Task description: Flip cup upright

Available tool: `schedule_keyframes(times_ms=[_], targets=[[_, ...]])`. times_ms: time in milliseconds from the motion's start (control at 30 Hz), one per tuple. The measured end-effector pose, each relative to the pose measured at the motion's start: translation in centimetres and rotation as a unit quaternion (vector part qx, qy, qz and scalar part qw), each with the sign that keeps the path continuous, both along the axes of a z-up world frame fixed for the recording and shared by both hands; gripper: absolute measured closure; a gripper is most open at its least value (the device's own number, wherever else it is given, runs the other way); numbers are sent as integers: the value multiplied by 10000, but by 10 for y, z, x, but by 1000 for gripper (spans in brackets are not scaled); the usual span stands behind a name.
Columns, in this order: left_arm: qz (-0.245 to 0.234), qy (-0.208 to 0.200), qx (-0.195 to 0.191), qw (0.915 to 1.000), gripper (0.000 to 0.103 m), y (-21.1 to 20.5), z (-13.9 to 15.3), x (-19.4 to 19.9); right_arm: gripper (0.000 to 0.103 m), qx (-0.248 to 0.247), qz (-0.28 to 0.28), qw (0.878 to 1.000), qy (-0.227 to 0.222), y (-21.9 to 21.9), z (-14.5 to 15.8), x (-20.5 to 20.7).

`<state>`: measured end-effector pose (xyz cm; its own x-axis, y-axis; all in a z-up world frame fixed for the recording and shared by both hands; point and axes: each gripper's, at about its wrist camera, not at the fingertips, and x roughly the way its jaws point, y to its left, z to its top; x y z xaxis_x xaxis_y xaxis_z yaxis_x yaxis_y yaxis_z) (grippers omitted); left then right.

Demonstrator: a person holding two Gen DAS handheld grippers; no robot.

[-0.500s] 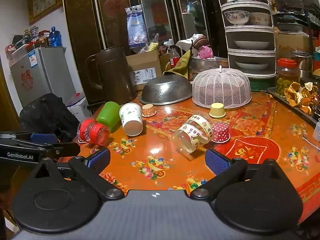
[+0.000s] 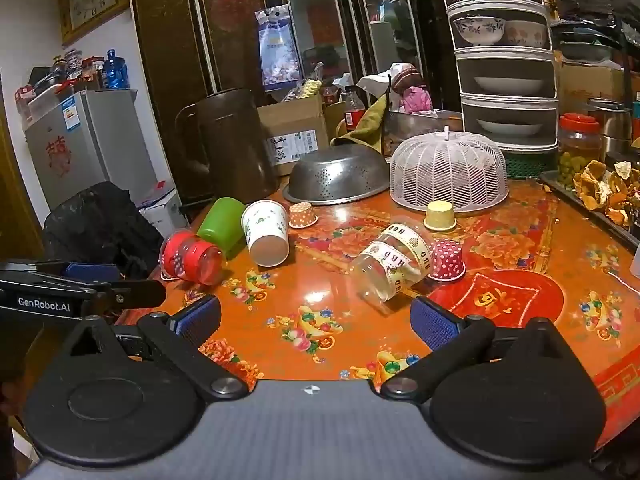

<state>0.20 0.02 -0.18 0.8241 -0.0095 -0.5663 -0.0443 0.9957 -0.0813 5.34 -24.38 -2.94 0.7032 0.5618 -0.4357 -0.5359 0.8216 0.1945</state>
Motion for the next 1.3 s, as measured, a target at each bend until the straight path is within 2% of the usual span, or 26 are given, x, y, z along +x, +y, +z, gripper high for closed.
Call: schedule_keyframes(times_ms=[1300], targets=[[99,112,14,9999,4,0,2,0,1,71,32,10000,31,-4,-1,-3]])
